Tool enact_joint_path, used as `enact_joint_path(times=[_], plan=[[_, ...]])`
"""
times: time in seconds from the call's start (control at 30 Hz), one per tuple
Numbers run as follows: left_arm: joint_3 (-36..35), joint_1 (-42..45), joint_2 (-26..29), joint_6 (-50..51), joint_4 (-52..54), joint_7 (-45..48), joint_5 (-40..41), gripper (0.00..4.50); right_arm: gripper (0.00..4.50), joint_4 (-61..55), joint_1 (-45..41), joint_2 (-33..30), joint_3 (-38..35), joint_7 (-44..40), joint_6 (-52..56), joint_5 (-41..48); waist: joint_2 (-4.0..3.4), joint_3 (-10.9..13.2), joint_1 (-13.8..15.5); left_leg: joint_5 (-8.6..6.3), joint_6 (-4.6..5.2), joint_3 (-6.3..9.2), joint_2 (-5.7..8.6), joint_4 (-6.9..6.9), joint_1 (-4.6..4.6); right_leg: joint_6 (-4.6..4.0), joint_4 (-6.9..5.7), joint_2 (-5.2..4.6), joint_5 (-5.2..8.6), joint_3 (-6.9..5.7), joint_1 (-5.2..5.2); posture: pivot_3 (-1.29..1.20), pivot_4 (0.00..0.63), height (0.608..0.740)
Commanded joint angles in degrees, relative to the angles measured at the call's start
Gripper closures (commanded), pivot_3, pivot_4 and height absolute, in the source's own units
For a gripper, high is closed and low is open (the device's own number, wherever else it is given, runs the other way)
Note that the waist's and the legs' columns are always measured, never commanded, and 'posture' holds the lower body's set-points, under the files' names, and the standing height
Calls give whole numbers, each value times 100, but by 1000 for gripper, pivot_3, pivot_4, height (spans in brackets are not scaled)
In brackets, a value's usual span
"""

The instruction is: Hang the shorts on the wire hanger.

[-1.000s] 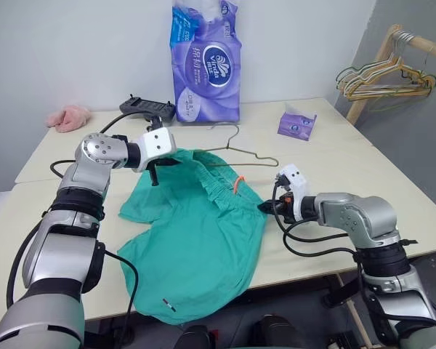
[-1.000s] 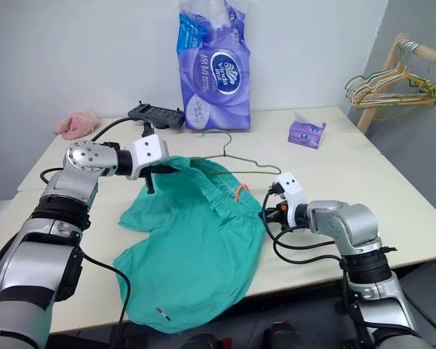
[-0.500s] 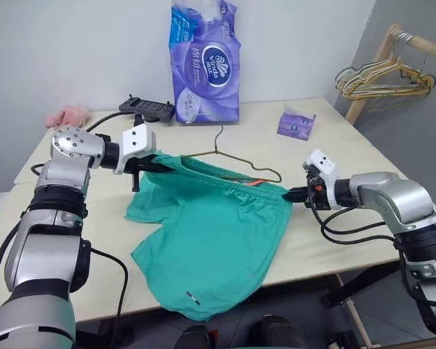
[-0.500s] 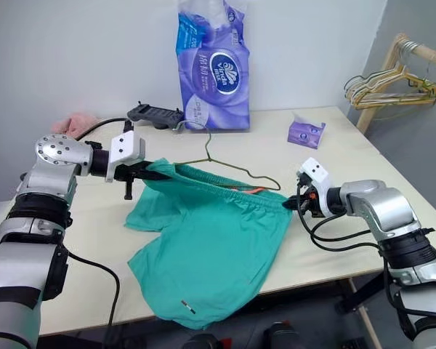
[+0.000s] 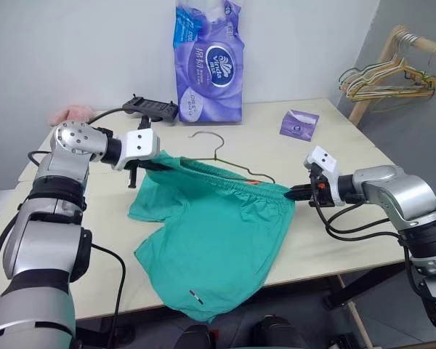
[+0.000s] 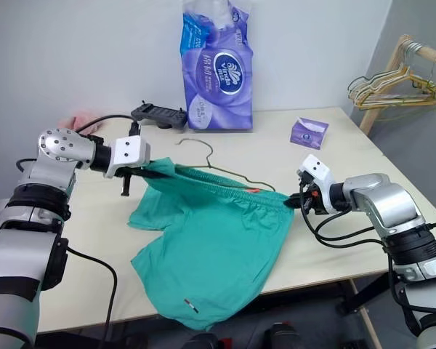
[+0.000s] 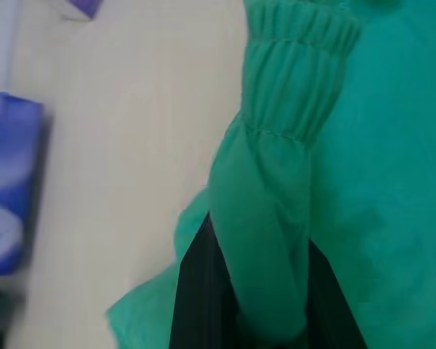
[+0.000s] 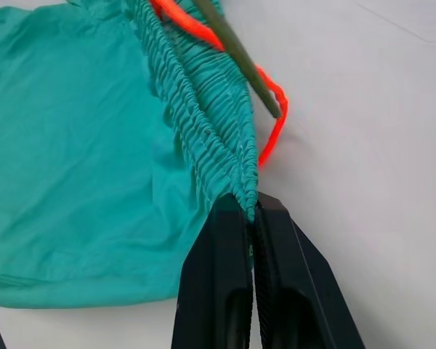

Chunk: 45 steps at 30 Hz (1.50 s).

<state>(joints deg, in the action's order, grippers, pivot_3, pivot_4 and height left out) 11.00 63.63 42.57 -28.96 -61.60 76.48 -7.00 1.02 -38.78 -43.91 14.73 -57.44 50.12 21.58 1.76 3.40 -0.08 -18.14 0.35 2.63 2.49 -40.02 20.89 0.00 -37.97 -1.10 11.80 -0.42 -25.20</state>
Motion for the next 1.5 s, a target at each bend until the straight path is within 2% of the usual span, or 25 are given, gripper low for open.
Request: enact_joint_path(times=[0.03,0.1,0.23,0.37,0.67,0.87,1.03,1.13,1.23,1.37,1.5], plan=[[-246,381,62,-285,-237,-737,-42,4483,4500,-291,195,-208,-127,-43,237,7,1,-1,8,0,0,1,0,0,0,0,0,0,0,0,0,-3,0,740],[-331,460,-9,-308,-309,-746,86,4483,4500,-398,266,-153,-130,-6,312,32,2,-1,15,0,0,4,0,0,0,0,-1,0,0,-2,1,-2,2,740],[-434,373,-25,66,-187,336,528,4483,4500,-190,237,-90,-95,37,200,-94,2,-1,-5,0,0,-3,-2,0,-1,0,-3,2,0,-1,-2,0,3,740],[-414,325,75,239,-112,816,565,4483,4500,244,52,-99,-30,-26,-77,-279,2,-1,-2,0,0,-5,-2,0,-1,0,-2,5,0,-5,-1,9,4,740],[-118,267,335,-153,-227,732,-1,4483,4500,593,-179,-167,100,-215,-447,-455,2,-1,5,0,0,-3,-2,0,-1,0,-2,5,0,-1,-1,21,12,740],[246,347,483,-605,-403,352,-611,4483,4500,362,-248,-408,196,-497,-670,-617,1,-1,9,0,0,-3,-2,0,-1,0,-3,5,0,-2,-1,10,14,740],[371,547,322,-694,-523,3,-812,4483,4500,-89,-533,-545,410,-759,-984,-874,1,0,1,0,0,-3,-3,0,-1,1,-2,5,1,-4,-3,-22,18,740],[355,609,80,-748,-495,-253,-777,4483,4500,-447,-885,-234,473,-599,-774,-895,1,0,-8,0,1,-6,-3,0,-1,1,-2,6,1,-5,-4,-42,17,740],[212,660,-299,-693,-414,-503,-563,4483,4500,-661,-1209,341,544,-164,-506,-1002,1,0,-17,0,0,-3,-4,0,-3,1,-3,5,1,-3,-2,-56,18,740],[73,599,-727,-538,-135,-393,-262,4483,4500,-431,-1437,1139,761,502,-592,-1442,2,-1,-26,0,0,0,-4,-2,1,0,-5,3,0,-1,-4,-52,14,740],[27,499,-790,-496,46,-394,-201,4483,4500,-443,-1509,1348,808,502,-601,-1569,3,-1,-35,0,-1,-4,0,-1,2,-1,-6,-1,-1,5,-8,-47,15,740]])
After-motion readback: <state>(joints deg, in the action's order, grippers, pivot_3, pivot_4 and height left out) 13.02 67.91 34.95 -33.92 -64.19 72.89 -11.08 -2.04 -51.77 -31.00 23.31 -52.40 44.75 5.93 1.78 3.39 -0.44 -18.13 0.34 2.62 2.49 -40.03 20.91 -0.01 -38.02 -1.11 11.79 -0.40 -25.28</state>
